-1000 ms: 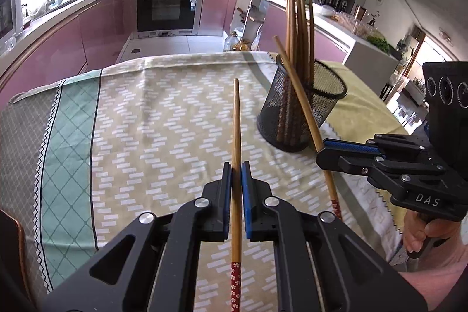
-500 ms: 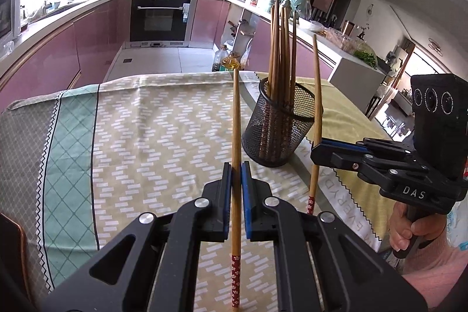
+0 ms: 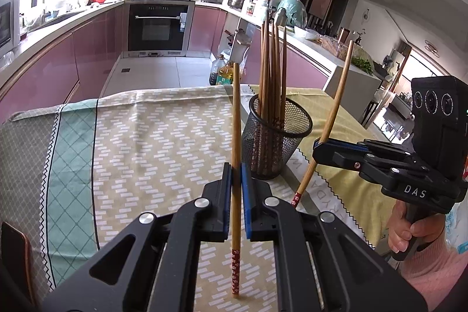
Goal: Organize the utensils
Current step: 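Lift both held chopsticks upright and carry them over the mesh cup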
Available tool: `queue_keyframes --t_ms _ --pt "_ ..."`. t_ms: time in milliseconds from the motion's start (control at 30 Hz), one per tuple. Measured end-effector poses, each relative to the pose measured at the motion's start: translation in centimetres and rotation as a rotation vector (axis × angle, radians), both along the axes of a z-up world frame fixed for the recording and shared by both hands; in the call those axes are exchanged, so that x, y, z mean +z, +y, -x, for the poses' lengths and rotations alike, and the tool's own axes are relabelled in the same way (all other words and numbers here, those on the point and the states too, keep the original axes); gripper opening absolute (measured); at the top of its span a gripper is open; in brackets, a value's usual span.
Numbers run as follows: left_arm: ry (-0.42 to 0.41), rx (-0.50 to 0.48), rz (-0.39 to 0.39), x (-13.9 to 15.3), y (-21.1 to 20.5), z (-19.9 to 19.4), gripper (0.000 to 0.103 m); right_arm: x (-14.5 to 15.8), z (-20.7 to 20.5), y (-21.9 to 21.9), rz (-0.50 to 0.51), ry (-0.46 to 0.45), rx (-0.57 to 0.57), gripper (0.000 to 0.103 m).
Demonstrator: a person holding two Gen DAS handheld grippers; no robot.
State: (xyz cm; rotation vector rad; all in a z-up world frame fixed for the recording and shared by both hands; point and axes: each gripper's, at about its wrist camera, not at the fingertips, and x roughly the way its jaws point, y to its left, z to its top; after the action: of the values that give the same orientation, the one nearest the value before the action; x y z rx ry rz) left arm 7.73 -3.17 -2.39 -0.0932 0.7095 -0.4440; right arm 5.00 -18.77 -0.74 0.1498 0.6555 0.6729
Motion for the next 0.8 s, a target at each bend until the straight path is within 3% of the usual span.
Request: queue_keyframes --t_ms 800 --pt "-0.079 -0.006 0.013 2.7 -1.0 0.7 0.007 2.1 0.5 -2.1 -0.013 -0.062 -0.046 0.006"
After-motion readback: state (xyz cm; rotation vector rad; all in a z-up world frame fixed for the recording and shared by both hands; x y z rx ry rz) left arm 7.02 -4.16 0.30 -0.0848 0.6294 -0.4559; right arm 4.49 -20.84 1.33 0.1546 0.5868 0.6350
